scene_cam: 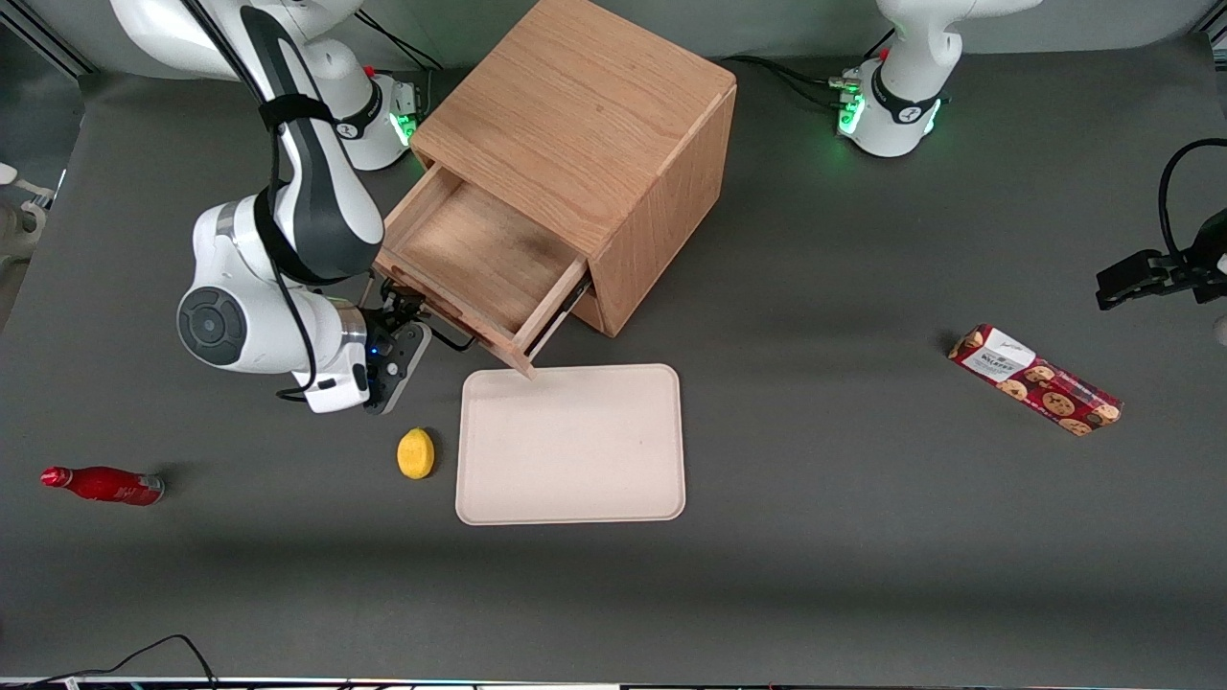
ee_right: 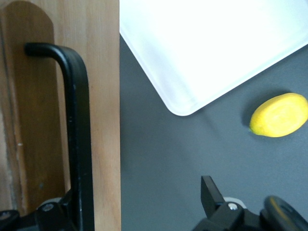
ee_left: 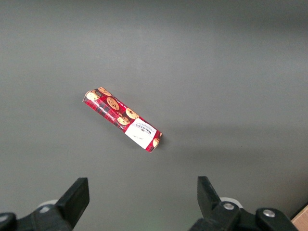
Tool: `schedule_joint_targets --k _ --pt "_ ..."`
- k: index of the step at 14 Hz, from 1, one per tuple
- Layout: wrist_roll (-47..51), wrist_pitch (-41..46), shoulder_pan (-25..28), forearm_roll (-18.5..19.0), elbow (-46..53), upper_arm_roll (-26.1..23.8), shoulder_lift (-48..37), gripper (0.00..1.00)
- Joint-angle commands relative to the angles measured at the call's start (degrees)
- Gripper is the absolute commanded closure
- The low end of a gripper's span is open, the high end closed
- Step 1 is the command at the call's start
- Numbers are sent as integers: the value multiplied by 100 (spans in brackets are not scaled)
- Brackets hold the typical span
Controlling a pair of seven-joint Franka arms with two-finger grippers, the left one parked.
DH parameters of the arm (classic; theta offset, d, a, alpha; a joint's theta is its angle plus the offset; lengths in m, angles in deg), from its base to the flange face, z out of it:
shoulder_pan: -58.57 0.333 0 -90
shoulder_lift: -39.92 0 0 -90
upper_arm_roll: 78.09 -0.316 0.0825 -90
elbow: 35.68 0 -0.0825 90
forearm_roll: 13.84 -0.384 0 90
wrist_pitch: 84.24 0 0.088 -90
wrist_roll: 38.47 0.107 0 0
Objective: Open upper drawer
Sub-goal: 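Pull the handle outward from the cabinet with the right gripper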
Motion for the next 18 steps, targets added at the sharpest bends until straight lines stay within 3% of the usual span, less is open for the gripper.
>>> schedule_joint_targets --k 1,11,18 --pt "-313 138 -157 -65 327 -10 199 0" --pt "-752 226 -658 -73 933 -10 630 0" --pt "-753 305 -694 -161 1311 -27 806 0"
